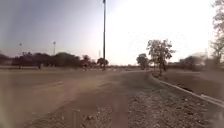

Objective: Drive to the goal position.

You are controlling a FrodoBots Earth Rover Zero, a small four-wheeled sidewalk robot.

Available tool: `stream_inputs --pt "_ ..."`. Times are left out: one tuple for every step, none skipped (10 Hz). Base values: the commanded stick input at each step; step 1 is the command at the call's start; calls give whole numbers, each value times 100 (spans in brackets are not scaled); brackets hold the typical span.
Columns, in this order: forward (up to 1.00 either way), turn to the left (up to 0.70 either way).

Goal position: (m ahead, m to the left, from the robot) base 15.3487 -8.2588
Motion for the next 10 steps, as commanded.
stream_inputs --pt "70 0" --pt "70 0" --pt "70 0" --pt "70 0" --pt "70 0" --pt "70 0" --pt "70 0" --pt "70 0" --pt "70 0" --pt "70 0"
